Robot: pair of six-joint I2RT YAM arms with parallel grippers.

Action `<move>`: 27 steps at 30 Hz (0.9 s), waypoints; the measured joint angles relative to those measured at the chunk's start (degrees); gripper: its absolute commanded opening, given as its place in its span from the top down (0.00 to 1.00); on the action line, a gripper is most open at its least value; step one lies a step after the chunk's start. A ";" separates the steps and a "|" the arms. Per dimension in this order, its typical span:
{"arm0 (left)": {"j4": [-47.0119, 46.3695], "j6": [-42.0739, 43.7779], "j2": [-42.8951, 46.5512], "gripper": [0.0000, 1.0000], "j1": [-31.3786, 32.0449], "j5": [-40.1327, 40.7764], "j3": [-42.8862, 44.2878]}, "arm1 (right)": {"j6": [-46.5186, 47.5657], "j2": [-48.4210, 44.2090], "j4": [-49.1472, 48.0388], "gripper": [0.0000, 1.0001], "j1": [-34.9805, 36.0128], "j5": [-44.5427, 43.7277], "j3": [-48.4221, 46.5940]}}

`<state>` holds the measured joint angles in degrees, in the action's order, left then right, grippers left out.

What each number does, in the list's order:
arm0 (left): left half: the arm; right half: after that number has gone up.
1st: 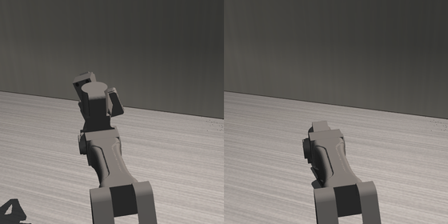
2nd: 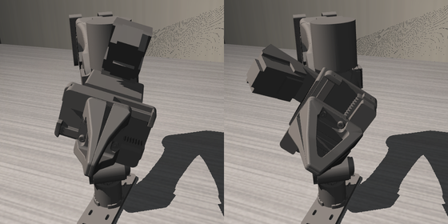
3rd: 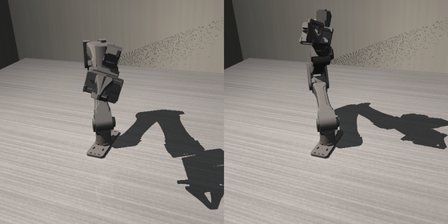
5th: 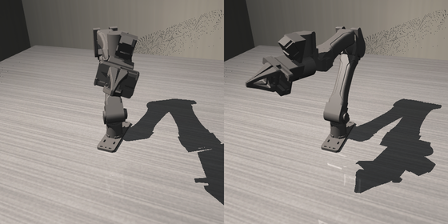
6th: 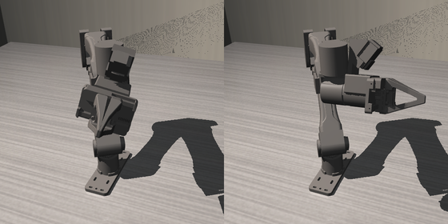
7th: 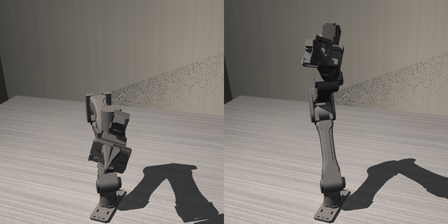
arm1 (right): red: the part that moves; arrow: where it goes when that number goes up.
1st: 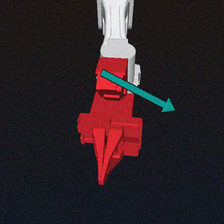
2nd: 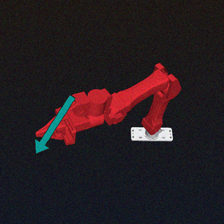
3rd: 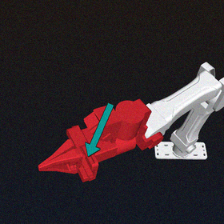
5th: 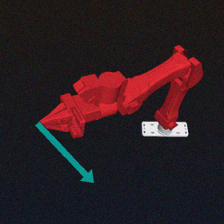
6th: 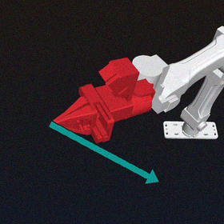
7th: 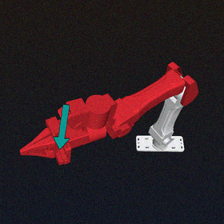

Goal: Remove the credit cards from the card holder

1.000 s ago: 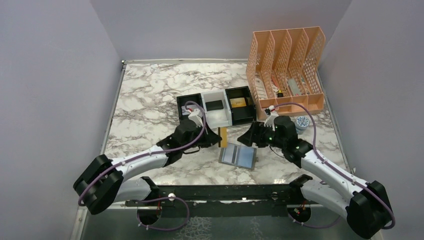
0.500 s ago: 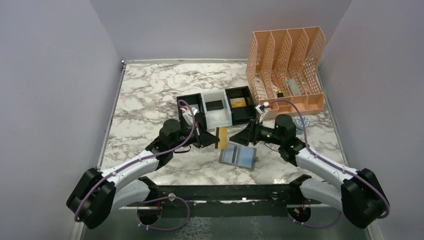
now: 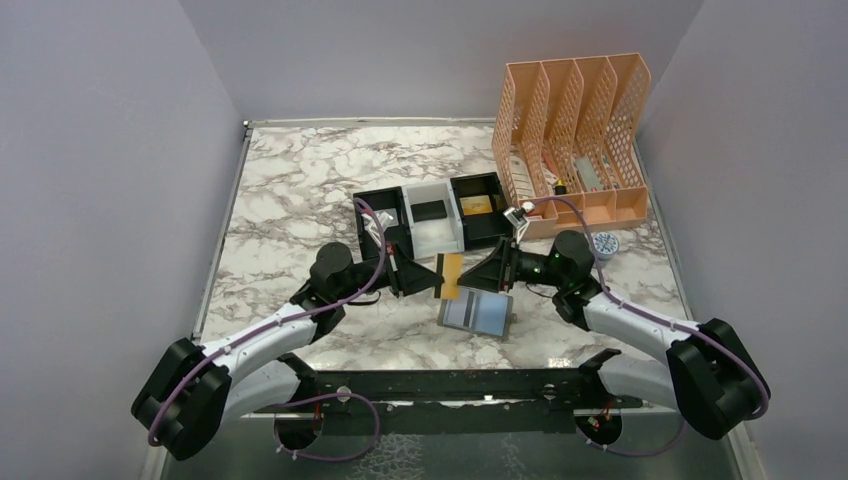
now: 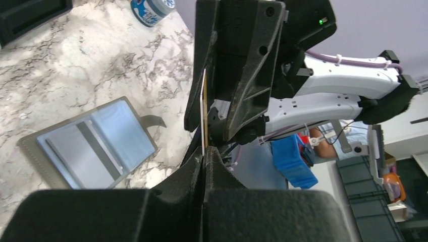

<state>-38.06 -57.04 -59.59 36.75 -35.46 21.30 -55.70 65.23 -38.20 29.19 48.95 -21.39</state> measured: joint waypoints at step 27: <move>-12.68 -5.70 -5.25 0.87 0.50 -1.44 -0.72 | -12.26 9.66 -20.57 0.99 -0.02 5.57 -0.48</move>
<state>-50.74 -62.74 -64.84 37.26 -36.91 20.58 -67.96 74.89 -58.76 29.17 54.52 -21.87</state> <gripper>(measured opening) 0.012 0.019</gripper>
